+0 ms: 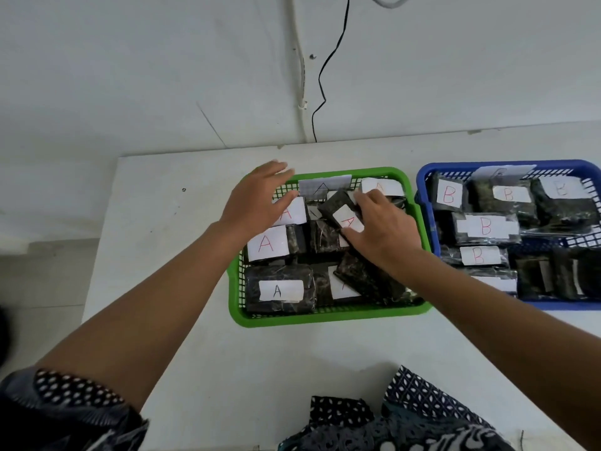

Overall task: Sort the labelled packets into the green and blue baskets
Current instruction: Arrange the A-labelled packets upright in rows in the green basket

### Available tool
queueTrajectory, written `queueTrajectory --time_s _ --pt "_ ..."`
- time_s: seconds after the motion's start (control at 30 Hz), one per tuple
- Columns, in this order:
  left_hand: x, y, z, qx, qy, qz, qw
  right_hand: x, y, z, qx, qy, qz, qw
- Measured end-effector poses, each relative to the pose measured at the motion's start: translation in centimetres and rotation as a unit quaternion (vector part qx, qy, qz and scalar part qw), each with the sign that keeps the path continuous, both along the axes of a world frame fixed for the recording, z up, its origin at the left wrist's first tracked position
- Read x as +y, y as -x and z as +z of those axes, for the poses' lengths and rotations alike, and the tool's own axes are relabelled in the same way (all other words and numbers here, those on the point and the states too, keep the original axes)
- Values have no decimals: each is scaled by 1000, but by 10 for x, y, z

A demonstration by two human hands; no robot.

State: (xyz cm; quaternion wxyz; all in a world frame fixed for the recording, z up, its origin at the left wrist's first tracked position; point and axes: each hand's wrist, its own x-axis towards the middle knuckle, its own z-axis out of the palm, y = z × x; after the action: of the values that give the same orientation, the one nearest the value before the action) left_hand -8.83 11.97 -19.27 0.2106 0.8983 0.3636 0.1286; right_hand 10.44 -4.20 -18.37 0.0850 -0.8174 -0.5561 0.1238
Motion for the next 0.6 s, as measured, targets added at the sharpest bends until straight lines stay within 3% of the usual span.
queueTrajectory --time_s 0.17,0.3,0.47,0.6 --pt "18 -13 -12 41 44 10 998 -12 4 -13 5 9 22 1000" --pt "23 -14 -16 6 57 22 998 -14 1 -17 64 -7 41 997" --pt "23 -15 -19 -25 81 58 995 -11 4 -19 69 -11 43 997" --pt "23 -17 -19 -44 85 67 993 -10 -8 -18 85 -1 150 985"
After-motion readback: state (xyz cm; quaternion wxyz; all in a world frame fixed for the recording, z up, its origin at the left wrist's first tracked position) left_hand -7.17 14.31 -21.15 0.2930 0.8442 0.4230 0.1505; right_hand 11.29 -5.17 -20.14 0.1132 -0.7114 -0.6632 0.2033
